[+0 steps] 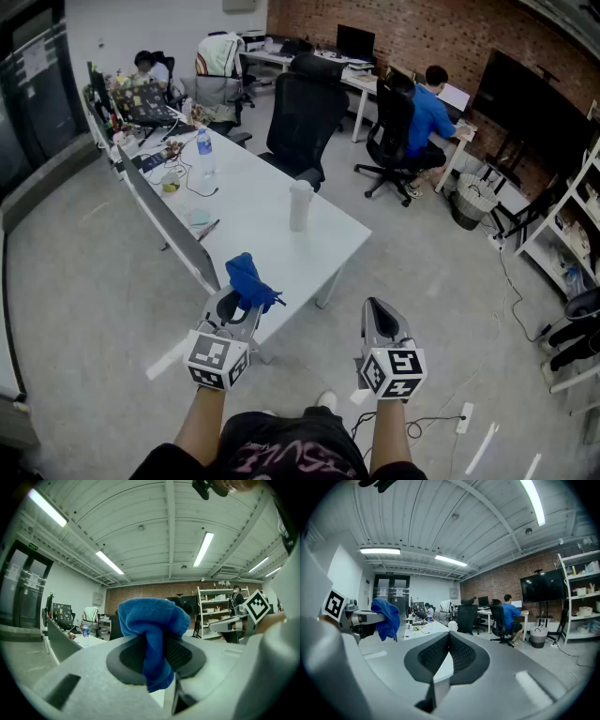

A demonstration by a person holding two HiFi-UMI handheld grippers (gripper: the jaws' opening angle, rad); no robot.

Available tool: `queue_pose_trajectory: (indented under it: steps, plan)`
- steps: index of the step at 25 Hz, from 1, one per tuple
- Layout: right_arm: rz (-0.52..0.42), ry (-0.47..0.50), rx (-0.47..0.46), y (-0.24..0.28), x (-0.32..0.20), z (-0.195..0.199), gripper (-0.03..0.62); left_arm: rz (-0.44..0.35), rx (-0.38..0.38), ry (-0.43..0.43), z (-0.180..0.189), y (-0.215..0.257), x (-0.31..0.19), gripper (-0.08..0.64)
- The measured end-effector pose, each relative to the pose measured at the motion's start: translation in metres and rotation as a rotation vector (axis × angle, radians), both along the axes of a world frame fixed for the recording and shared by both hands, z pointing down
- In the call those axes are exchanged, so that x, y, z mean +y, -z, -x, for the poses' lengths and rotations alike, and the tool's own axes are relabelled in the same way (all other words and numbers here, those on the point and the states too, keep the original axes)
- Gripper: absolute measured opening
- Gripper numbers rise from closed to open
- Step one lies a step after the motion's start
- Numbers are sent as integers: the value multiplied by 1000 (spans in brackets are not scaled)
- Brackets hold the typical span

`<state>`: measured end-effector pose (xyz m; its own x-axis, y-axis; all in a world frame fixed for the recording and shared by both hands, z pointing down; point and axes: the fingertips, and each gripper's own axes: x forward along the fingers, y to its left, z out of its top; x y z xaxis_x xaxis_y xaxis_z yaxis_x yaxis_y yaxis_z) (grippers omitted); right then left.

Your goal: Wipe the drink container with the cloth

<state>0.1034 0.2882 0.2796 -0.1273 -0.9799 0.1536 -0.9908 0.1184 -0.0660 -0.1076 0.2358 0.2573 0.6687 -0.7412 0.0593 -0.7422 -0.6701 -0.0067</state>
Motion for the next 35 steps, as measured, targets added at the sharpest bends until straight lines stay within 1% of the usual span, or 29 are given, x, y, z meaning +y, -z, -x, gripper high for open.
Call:
queue_pose_trajectory:
  steps: [10, 15, 26, 32, 35]
  plan:
    - [11, 15, 4, 0, -4, 8, 8, 3, 4, 3, 4, 3, -1, 100]
    - [6, 17, 23, 1, -5, 12, 9, 12, 5, -5, 5, 0, -1, 100]
    - [9, 22, -1, -5, -13, 13, 9, 14, 9, -28, 0, -5, -8, 100]
    - [1, 18, -11, -14, -30, 2, 9, 8, 0, -25, -8, -11, -26, 100]
    - [5, 24, 2, -18, -43, -5, 9, 14, -10, -23, -17, -16, -37, 100]
